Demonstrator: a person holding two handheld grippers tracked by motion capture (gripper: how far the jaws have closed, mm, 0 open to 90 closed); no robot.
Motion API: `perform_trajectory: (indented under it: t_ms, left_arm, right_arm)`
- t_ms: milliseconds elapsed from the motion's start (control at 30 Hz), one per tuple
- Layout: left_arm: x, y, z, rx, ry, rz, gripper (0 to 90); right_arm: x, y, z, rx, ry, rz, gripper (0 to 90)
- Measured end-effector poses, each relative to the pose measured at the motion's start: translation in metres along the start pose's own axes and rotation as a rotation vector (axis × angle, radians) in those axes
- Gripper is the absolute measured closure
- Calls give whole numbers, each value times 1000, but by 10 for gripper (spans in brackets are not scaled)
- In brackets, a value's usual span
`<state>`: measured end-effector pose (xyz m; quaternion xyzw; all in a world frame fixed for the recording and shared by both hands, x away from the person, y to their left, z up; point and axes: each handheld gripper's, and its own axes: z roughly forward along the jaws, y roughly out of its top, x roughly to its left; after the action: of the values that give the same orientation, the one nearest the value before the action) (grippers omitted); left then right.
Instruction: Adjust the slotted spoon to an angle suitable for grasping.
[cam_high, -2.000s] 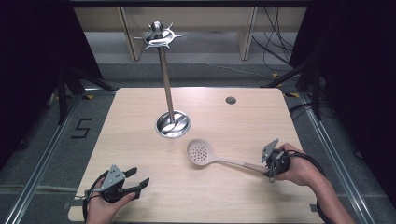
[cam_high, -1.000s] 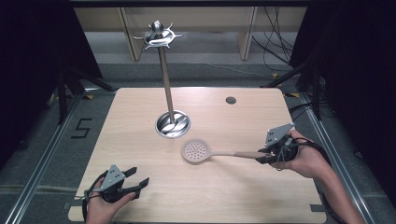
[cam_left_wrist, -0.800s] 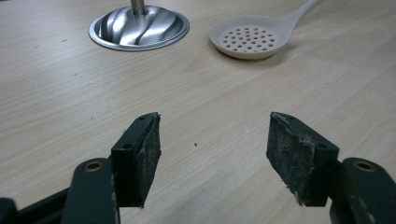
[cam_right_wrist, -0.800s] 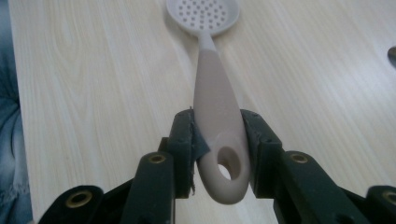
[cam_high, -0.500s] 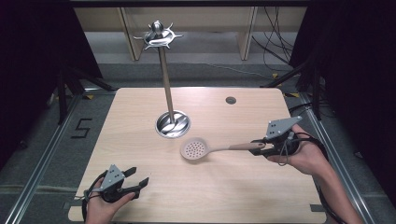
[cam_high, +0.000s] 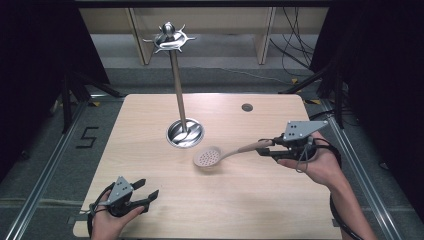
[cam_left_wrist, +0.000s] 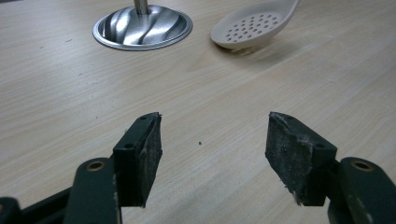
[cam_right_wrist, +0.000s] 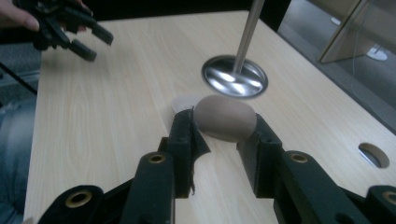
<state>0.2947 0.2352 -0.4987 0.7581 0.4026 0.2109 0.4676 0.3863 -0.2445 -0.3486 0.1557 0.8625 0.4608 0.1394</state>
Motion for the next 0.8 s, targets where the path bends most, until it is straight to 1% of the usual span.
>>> perform_trajectory:
  t_ms: [33,67,100,167,200,233,267,300,333,367,400,467,500,533,567,600,633,667,700,733,767,800]
  left_arm:
    - [0,0,0,2,2,2,350]
    - [0,0,0,-3,-1,-3,350]
    - [0,0,0,-3,-1,-3,350]
    - [0,0,-1,-1,2,-3,350]
    - [0,0,1,-18,-3,-6,351]
    - [1,0,0,-6,-8,0,351]
    - [0,0,0,-9,-6,0,351]
    - [0,1,0,-10,-4,13,352]
    - [-1,3,1,-9,-4,29,352]
    - [-2,6,1,-12,-11,28,352]
    - [-4,11,2,-17,-13,52,353]
    - [-10,25,5,-47,-32,86,358]
    - [-10,25,5,-47,-32,86,369]
    - [-16,44,9,-86,-64,128,377]
    - [-20,54,12,-103,-77,152,383]
    - [-23,66,15,-128,-93,198,389]
    - [-27,77,18,-150,-108,214,393]
    - [-31,87,22,-160,-126,230,399]
    - [-31,87,22,-160,-126,230,403]
    - [-41,106,29,-150,-170,275,403]
    - [-46,118,35,-137,-209,310,401]
    - [-48,124,38,-124,-235,329,401]
  right_arm:
    - [-1,1,1,-13,-6,-7,681]
    - [0,2,2,-27,-11,-1,681]
    - [-1,3,2,-31,-17,-4,681]
    - [-1,4,3,-33,-11,-10,681]
    - [0,4,3,-35,-11,-7,681]
    - [0,5,4,-45,-15,-16,681]
    - [0,5,4,-56,-17,-10,681]
    - [1,5,3,-55,-16,-12,681]
    - [1,5,4,-73,-27,-13,681]
    - [2,6,4,-80,-22,-16,681]
    - [3,7,5,-95,-31,-21,681]
    - [5,8,5,-100,-27,-22,681]
    - [4,9,6,-108,-24,-38,681]
    - [5,10,7,-121,-35,-34,681]
    - [6,10,8,-122,-33,-35,681]
    - [7,11,9,-132,-36,-34,681]
    - [6,12,9,-137,-28,-46,681]
    - [6,14,10,-148,-37,-63,681]
    - [7,15,11,-143,-21,-55,681]
    - [7,16,12,-151,-19,-64,681]
    - [6,17,12,-153,-21,-69,681]
    - [6,19,13,-153,-22,-70,681]
